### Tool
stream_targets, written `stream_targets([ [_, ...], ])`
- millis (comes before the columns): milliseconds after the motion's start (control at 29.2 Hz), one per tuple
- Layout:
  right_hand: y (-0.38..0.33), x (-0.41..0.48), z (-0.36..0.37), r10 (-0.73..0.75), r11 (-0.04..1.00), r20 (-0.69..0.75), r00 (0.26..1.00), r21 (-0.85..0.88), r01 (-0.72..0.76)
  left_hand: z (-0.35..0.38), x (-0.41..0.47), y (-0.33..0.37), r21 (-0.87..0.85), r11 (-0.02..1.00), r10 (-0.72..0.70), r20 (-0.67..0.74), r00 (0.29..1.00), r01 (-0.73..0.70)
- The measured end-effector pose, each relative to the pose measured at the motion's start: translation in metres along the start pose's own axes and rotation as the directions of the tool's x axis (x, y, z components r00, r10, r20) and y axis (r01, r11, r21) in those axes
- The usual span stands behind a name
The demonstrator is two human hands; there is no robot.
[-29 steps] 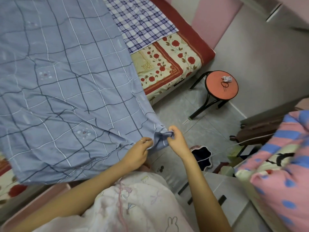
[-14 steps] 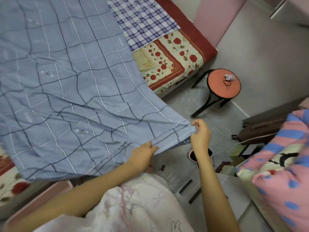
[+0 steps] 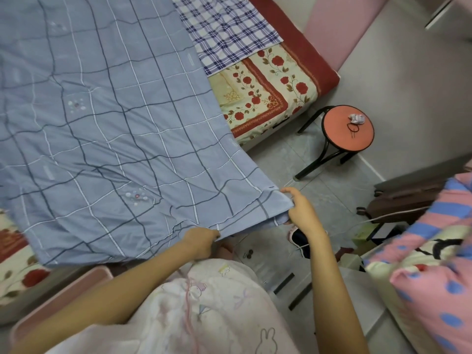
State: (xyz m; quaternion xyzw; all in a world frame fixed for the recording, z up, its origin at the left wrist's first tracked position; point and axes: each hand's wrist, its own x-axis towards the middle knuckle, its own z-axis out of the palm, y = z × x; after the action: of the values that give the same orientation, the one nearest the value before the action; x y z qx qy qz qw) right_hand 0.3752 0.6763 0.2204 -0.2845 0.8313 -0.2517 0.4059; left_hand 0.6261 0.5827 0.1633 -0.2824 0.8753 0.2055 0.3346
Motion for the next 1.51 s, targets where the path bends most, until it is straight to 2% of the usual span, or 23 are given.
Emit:
stream_targets([
  [137, 0.007, -0.008, 0.001, -0.083, 0.993, 0.001, 0.997, -0.078, 0.083, 0.007, -0.003, -0.005, 0.063, 0.998, -0.020, 0.059, 0.998, 0.016],
  [240, 0.015, -0.009, 0.005, 0.120, 0.990, 0.036, 0.992, -0.076, -0.117, 0.016, -0.004, -0.007, 0.026, 0.999, -0.022, 0.048, 0.999, 0.021],
  [308, 0.011, -0.009, 0.007, 0.174, 0.984, 0.051, 0.983, 0.027, -0.176, 0.019, -0.002, -0.007, -0.023, 0.999, -0.042, 0.037, 0.998, 0.043],
  [377, -0.003, -0.010, 0.008, 0.149, 0.978, 0.066, 0.987, 0.139, -0.157, 0.018, 0.001, -0.006, -0.042, 0.996, -0.076, 0.027, 0.997, 0.077],
  [446, -0.015, -0.011, 0.009, 0.107, 0.977, 0.064, 0.992, 0.179, -0.117, 0.018, 0.004, -0.005, -0.012, 0.993, -0.115, 0.036, 0.993, 0.115],
  [514, -0.026, -0.011, 0.007, 0.075, 0.987, 0.064, 0.995, 0.135, -0.083, 0.018, 0.005, -0.004, -0.063, 0.985, -0.159, 0.025, 0.987, 0.160],
  [617, -0.039, -0.009, -0.005, 0.044, 0.999, 0.095, 0.995, 0.004, -0.044, 0.015, 0.001, -0.012, -0.244, 0.936, -0.282, -0.090, 0.955, 0.253],
  [720, -0.059, -0.010, -0.019, 0.016, 1.000, 0.127, 0.992, -0.027, -0.012, 0.008, -0.006, -0.036, -0.453, 0.842, -0.436, -0.252, 0.864, 0.293],
  [823, -0.094, -0.015, -0.021, -0.098, 0.995, 0.189, 0.977, 0.027, 0.095, 0.001, -0.013, -0.055, -0.580, 0.771, -0.532, -0.361, 0.766, 0.262],
  [925, -0.139, -0.018, -0.009, -0.182, 0.983, 0.218, 0.959, 0.058, 0.174, -0.007, -0.016, -0.061, -0.633, 0.766, -0.538, -0.537, 0.649, 0.112],
  [994, -0.175, -0.021, 0.002, -0.228, 0.974, 0.232, 0.946, 0.068, 0.218, -0.008, -0.022, -0.065, -0.555, 0.829, -0.444, -0.720, 0.533, -0.059],
  [1063, -0.210, -0.025, 0.012, -0.267, 0.963, 0.251, 0.930, 0.084, 0.254, -0.009, -0.031, -0.069, -0.352, 0.915, -0.258, -0.888, 0.382, -0.199],
  [1131, -0.235, -0.030, 0.016, -0.298, 0.955, 0.247, 0.922, 0.091, 0.284, -0.014, -0.036, -0.061, -0.171, 0.938, -0.102, -0.968, 0.231, -0.301],
  [1200, -0.258, -0.035, 0.017, -0.348, 0.938, 0.233, 0.908, 0.068, 0.341, -0.025, -0.044, -0.050, -0.116, 0.939, -0.088, -0.991, 0.099, -0.324],
  [1234, -0.267, -0.037, 0.016, -0.368, 0.929, 0.218, 0.904, 0.059, 0.365, -0.035, -0.044, -0.045, -0.119, 0.947, -0.105, -0.992, 0.064, -0.298],
  [1337, -0.282, -0.046, 0.013, -0.405, 0.914, 0.187, 0.895, 0.070, 0.399, -0.062, -0.044, -0.039, -0.298, 0.939, -0.288, -0.954, 0.083, -0.172],
  [1405, -0.289, -0.052, 0.010, -0.415, 0.910, 0.178, 0.892, 0.082, 0.407, -0.079, -0.045, -0.042, -0.414, 0.891, -0.408, -0.910, 0.073, -0.183],
  [1508, -0.296, -0.060, 0.010, -0.471, 0.882, 0.181, 0.864, 0.086, 0.463, -0.086, -0.056, -0.049, -0.419, 0.879, -0.432, -0.902, -0.012, -0.228],
])
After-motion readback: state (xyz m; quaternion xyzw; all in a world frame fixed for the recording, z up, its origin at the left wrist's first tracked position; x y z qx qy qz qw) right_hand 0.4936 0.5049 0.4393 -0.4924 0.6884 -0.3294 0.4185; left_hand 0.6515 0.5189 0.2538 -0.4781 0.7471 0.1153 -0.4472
